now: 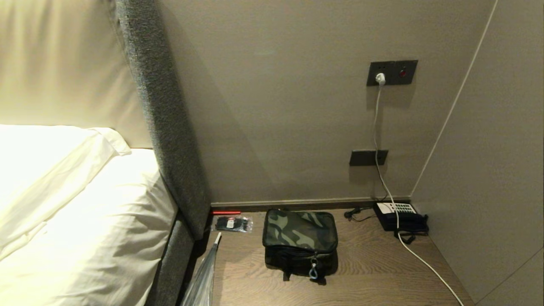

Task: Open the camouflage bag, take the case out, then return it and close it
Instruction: Open the top of the storage box

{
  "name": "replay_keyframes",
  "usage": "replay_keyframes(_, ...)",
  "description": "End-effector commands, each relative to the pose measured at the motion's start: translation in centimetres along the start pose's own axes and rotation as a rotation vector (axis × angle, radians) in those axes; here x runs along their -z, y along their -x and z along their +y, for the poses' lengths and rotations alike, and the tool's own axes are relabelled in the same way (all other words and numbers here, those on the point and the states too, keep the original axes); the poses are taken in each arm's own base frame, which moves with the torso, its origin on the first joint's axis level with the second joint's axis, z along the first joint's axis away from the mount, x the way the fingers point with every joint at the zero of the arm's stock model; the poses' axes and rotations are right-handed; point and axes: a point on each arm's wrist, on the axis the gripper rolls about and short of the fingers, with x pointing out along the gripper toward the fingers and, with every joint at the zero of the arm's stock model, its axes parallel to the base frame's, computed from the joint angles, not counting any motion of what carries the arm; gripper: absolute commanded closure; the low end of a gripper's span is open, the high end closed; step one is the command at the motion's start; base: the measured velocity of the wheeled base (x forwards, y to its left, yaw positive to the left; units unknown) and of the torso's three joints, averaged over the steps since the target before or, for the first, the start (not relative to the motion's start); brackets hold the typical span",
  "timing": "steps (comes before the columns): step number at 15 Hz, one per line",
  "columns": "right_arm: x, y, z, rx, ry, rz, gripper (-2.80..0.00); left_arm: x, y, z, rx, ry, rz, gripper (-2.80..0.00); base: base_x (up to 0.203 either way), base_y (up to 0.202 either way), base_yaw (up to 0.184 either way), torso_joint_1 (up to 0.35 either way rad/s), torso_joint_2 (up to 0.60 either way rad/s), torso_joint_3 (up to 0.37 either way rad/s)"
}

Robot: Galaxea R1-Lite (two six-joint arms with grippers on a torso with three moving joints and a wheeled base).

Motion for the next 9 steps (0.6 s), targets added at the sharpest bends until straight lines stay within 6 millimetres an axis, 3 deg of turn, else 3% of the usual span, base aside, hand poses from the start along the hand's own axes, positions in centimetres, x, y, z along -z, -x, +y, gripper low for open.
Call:
replay_keyframes(1,0.42,0.05,-0.02,0.000,-0.001,-0.005,0.00,0.06,0.00,0.00,-0.004,0.006,0.001,0.00,0.000,0.000,0.000,0.000,0.00,0.000)
replay_keyframes(9,0.42,0.05,-0.02,0.000,-0.001,-0.005,0.00,0.01,0.03,0.00,-0.003,-0.007,0.000,0.00,0.000,0.000,0.000,0.000,0.00,-0.031)
